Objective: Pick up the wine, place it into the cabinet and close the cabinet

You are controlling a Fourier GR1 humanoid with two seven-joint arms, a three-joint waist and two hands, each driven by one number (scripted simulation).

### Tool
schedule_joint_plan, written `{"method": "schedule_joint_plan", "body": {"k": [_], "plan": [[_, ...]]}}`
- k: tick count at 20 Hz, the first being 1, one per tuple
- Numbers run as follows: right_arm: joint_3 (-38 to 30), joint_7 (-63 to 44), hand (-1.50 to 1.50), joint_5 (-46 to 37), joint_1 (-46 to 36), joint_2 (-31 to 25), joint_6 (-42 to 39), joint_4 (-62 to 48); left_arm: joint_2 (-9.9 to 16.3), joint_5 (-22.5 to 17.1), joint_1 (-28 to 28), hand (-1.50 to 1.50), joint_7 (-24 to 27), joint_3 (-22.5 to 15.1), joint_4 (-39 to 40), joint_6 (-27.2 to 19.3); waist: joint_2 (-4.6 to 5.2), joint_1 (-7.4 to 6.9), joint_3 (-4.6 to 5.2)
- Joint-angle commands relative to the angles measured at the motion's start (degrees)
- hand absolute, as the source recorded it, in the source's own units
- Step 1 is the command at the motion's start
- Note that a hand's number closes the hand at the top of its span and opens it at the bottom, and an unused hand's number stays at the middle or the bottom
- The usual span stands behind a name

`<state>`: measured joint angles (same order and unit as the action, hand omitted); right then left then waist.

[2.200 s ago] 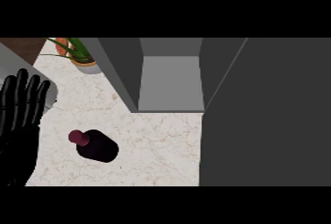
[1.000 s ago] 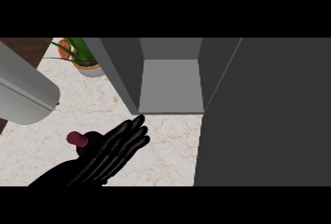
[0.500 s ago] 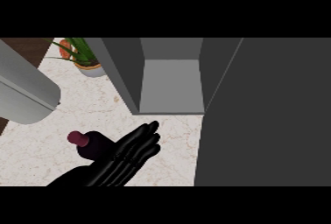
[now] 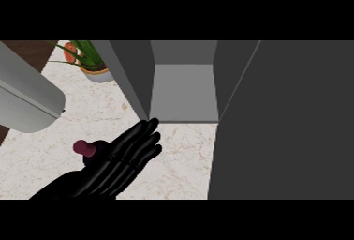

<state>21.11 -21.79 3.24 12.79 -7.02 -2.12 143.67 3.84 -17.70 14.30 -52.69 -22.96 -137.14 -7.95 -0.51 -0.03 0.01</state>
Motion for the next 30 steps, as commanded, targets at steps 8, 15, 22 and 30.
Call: {"method": "schedule_joint_plan", "body": {"k": [8, 15, 22, 30], "plan": [[2.08, -6.46, -1.5, -0.64, 2.95, -1.87, 2.4, 13.75, 4.06, -1.64, 1.5, -1.5, -5.1, 8.83, -10.14, -1.19, -0.07, 0.31, 0.05], [4.18, -7.64, -1.5, -1.67, 0.73, -1.87, 4.12, 12.9, 7.08, -4.91, 0.27, -1.5, -0.17, 17.0, -6.0, 5.15, 0.18, 0.39, 0.1], [2.08, -10.99, -1.5, -0.21, -2.82, -3.15, 5.23, 13.83, 9.62, -8.73, 4.89, -1.5, 0.01, 26.63, 0.45, 8.93, 0.34, 0.44, 0.11], [2.6, -7.7, -1.5, -0.13, -0.72, -4.13, 5.01, 13.73, 11.05, -15.2, -2.91, -1.5, 6.38, 34.13, 6.83, 18.67, 0.33, 0.51, 0.08]]}}
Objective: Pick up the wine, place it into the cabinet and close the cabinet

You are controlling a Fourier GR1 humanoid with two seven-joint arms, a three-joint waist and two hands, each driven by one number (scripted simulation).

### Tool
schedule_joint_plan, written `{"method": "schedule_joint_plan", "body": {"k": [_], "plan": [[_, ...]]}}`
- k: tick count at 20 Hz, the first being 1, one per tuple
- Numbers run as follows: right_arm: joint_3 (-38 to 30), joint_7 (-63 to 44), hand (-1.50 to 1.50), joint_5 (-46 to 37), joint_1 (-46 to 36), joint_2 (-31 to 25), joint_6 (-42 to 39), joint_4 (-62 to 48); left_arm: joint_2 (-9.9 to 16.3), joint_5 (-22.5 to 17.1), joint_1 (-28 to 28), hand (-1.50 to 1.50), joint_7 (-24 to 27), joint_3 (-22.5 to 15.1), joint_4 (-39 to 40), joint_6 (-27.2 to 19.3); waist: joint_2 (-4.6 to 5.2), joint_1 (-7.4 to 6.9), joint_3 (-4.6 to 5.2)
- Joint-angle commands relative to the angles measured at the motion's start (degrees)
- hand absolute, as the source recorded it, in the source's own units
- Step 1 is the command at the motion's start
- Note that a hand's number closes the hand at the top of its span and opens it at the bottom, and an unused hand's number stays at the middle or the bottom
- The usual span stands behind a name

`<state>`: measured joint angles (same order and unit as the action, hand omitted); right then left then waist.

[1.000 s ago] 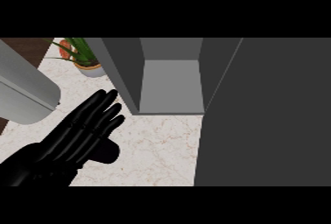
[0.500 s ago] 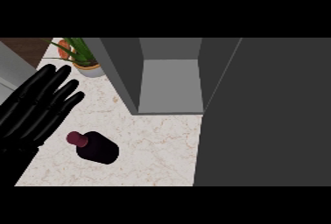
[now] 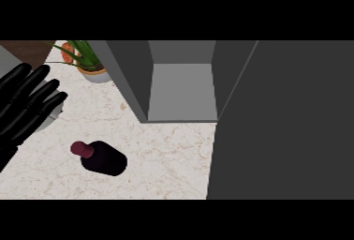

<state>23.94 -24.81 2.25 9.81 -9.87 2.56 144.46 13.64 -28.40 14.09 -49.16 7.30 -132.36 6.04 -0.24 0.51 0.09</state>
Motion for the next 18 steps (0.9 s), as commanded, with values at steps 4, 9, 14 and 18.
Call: {"method": "schedule_joint_plan", "body": {"k": [4, 9, 14, 18], "plan": [[0.68, -7.36, -1.5, 0.03, 0.18, -1.09, 1.81, 14.15, 1.54, -5.52, -4.57, -1.5, 5.79, 5.36, 5.99, 8.24, 0.05, 0.18, 0.02], [-3.96, -8.96, -1.5, 3.54, -1.22, -1.94, 2.19, 14.2, 0.97, -6.27, -9.12, -1.5, 10.98, 6.94, 10.8, 14.11, 0.12, 0.11, 0.0], [-1.16, -6.88, -1.5, 2.56, 1.71, -3.02, 1.22, 15.09, -0.89, -0.8, -14.16, -1.5, 15.98, 4.93, 14.53, 18.81, 0.0, 0.44, -0.04], [2.27, -10.55, -1.5, -1.79, -2.91, -1.57, 3.87, 13.79, -0.66, 2.07, -14.26, -1.5, 21.43, 5.67, 20.0, 22.9, 0.05, 0.12, 0.02]]}}
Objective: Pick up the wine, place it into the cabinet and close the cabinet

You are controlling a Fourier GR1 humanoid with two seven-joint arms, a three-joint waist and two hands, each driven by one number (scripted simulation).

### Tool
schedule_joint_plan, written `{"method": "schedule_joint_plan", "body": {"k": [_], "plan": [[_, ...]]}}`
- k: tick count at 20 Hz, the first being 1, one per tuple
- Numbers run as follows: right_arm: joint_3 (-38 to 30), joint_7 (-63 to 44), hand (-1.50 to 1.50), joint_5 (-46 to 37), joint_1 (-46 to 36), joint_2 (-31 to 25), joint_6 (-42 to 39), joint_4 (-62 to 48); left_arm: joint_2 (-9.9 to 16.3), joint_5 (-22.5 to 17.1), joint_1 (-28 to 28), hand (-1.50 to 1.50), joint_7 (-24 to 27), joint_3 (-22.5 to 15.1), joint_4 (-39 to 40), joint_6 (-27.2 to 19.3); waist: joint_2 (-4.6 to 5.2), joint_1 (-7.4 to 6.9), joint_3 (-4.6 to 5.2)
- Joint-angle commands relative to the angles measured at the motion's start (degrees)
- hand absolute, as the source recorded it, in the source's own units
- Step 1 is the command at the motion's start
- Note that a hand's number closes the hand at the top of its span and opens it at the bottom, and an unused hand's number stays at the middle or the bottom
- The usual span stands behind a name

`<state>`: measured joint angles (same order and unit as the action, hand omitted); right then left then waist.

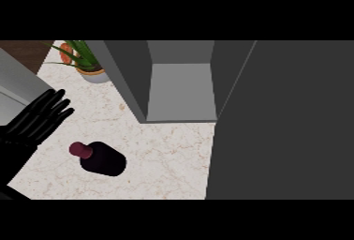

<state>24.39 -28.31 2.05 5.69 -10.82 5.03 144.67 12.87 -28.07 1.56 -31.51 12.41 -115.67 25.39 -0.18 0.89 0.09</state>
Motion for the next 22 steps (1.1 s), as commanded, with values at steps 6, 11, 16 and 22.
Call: {"method": "schedule_joint_plan", "body": {"k": [6, 11, 16, 22], "plan": [[-0.91, -4.29, -1.5, 1.66, 2.37, -1.97, 0.6, 13.45, -1.73, 7.67, 0.62, -1.5, 11.12, -1.21, 13.94, 6.19, 0.11, 0.28, -0.04], [-0.75, -6.6, -1.5, 0.07, 0.35, -1.8, 2.02, 13.41, -2.27, 14.54, 0.1, -1.5, 17.59, -1.45, 19.54, 6.9, 0.11, 0.15, 0.01], [0.16, -6.69, -1.5, 0.67, 1.61, -1.98, 2.17, 14.63, -2.25, 17.2, 1.61, -1.5, 19.41, -1.33, 22.12, 5.16, -0.02, -0.02, -0.04], [0.29, -2.56, -1.5, 1.09, 5.65, -3.02, 0.47, 14.25, -2.31, 23.51, 6.51, -1.5, 29.01, -1.79, 36.2, 5.21, 0.08, 0.73, -0.03]]}}
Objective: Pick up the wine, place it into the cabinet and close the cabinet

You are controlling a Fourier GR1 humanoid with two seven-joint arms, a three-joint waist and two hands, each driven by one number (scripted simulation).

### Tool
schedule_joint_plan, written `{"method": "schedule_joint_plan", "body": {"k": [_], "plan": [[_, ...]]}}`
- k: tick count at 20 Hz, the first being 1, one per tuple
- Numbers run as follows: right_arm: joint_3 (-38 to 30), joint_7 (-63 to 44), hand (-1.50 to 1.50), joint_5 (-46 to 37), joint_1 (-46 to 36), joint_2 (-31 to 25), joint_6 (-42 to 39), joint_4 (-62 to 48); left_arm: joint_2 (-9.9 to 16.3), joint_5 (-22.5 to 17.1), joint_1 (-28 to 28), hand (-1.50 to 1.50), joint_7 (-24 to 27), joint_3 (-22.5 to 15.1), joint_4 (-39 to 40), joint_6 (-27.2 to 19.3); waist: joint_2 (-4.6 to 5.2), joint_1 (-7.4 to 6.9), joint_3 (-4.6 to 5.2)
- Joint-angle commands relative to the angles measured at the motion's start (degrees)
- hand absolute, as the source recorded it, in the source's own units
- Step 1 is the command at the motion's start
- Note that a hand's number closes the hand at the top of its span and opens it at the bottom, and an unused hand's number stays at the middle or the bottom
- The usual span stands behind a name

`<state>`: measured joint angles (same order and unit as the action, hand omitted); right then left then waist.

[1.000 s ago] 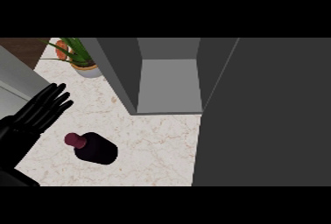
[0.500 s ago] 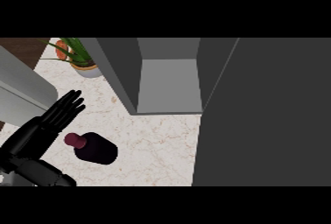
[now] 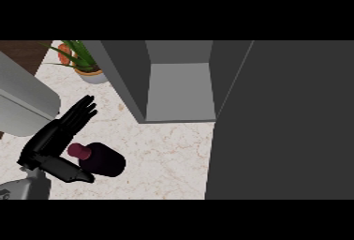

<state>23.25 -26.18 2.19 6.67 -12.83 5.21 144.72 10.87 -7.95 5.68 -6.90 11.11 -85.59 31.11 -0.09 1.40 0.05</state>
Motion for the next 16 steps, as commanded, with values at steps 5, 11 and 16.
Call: {"method": "schedule_joint_plan", "body": {"k": [5, 11, 16], "plan": [[0.09, -4.59, -1.5, 1.47, 3.6, -0.68, 0.53, 13.24, 0.46, 5.43, 2.9, -1.5, 9.5, -0.71, 11.77, 0.49, 0.0, -0.26, -0.01], [2.63, -5.16, -1.5, 0.95, 5.45, -2.15, 0.45, 15.8, -0.48, 9.57, 1.44, -1.5, 17.8, -2.84, 19.46, 1.29, -0.1, 0.24, 0.03], [1.29, -3.24, -1.5, 2.2, 5.78, -1.55, 0.99, 14.28, 2.65, 9.1, 3.15, -1.5, 20.8, -1.01, 25.05, 3.79, -0.03, -0.2, -0.01]]}}
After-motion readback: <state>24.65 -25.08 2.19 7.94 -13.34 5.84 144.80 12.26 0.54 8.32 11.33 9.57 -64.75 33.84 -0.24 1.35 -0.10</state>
